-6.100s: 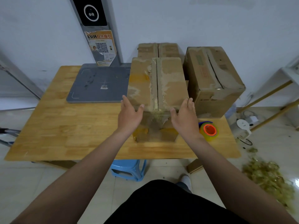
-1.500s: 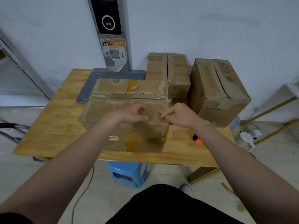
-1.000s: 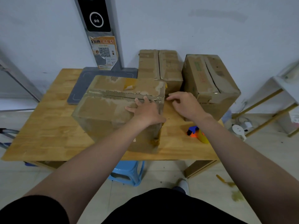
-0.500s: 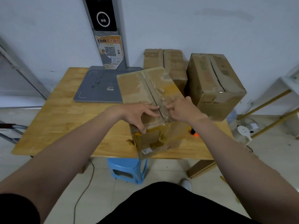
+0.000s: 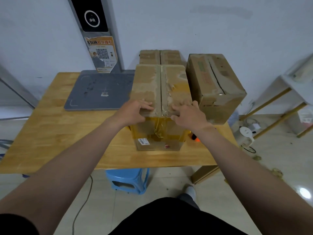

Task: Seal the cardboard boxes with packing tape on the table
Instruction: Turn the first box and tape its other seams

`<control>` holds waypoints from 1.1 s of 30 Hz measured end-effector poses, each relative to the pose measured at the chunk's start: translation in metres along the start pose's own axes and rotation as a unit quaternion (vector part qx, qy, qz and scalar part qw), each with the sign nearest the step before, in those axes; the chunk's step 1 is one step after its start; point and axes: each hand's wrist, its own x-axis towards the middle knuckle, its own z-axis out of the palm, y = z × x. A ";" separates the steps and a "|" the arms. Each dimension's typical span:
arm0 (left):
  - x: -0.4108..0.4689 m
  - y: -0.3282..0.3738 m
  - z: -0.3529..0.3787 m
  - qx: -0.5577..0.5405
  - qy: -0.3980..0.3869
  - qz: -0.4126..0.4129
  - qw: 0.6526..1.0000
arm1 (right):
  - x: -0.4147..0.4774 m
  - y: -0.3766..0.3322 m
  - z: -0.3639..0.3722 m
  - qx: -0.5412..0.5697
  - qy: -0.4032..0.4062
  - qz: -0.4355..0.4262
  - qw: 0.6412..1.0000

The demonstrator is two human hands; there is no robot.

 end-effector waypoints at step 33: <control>0.216 0.175 0.083 0.278 0.098 -0.176 0.939 | 0.143 0.300 0.156 0.056 -0.250 0.121 0.959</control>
